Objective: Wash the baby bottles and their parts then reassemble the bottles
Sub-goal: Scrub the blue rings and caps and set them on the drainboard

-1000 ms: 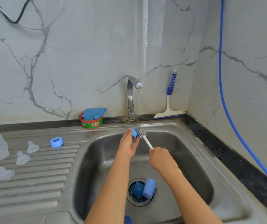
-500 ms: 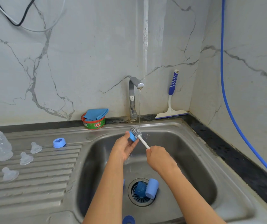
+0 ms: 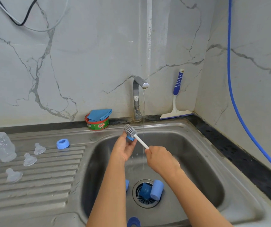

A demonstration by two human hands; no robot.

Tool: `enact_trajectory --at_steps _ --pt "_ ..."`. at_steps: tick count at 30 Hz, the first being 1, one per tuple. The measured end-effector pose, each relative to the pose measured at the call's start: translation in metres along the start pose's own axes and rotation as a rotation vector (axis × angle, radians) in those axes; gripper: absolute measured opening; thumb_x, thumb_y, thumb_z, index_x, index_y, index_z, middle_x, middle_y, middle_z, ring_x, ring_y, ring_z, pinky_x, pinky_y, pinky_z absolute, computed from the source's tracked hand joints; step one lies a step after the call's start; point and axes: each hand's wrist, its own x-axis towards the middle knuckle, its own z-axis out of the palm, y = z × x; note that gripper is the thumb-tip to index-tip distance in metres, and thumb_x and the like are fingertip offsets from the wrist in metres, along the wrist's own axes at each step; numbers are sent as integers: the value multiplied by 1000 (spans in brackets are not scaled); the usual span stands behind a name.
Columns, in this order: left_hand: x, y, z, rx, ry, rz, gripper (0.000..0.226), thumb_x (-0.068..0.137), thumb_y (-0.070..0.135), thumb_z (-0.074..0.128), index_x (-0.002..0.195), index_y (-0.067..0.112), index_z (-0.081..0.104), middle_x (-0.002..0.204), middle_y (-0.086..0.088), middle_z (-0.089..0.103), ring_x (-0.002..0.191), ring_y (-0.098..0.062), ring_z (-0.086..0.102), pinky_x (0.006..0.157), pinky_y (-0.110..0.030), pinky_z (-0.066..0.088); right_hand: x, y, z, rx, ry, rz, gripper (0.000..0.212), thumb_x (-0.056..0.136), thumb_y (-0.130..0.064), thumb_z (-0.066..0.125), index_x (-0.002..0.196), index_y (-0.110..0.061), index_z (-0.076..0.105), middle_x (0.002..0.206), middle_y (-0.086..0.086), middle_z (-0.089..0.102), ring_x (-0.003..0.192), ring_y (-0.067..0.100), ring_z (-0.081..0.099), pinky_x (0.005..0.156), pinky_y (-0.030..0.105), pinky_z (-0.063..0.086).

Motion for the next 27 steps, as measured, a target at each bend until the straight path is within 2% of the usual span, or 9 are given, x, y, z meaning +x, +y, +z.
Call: enact_trajectory --at_steps 4,7,11,14,19,23,27 --pt "-1 4 0 -74 -14 49 23 97 19 56 113 3 57 104 -17 64 95 -23 62 84 -32 51 -3 -2 -3 -47 27 -26 36 104 -25 27 116 -6 55 111 13 62 97 31 63 78 36 52" --pt "-3 0 3 -21 -78 19 21 96 16 56 111 1 58 105 -19 65 98 -26 63 87 -34 51 -3 2 -4 -49 43 23 37 104 -28 27 114 -7 55 110 12 63 98 31 64 80 36 52" --pt "-2 0 5 47 -141 18 31 93 15 61 119 -1 56 113 -21 65 105 -27 64 79 -33 56 0 6 -8 -22 46 39 36 105 -24 27 115 -5 55 113 13 62 101 31 62 82 36 50" --pt "-1 0 6 -4 -84 91 37 92 15 62 123 -2 54 119 -21 63 108 -26 62 78 -32 56 -2 2 -9 -38 35 -1 35 105 -21 26 116 -5 55 112 13 61 100 31 61 81 37 52" --pt "4 1 5 -86 73 229 37 91 11 63 125 -1 54 125 -20 59 108 -24 59 87 -33 51 -5 2 -6 -51 100 35 40 103 -35 28 107 -9 58 102 11 65 91 30 65 69 33 49" --pt "5 -1 3 2 74 229 33 90 12 64 121 0 58 119 -17 63 105 -22 61 83 -29 52 -1 2 -1 -25 84 41 38 103 -34 29 108 -10 58 104 10 64 93 31 64 68 32 46" --pt "6 -2 5 112 43 279 38 89 10 65 125 0 58 118 -14 63 104 -19 59 82 -24 52 2 0 0 -72 130 49 36 104 -32 29 111 -11 57 105 9 64 94 30 65 66 31 45"
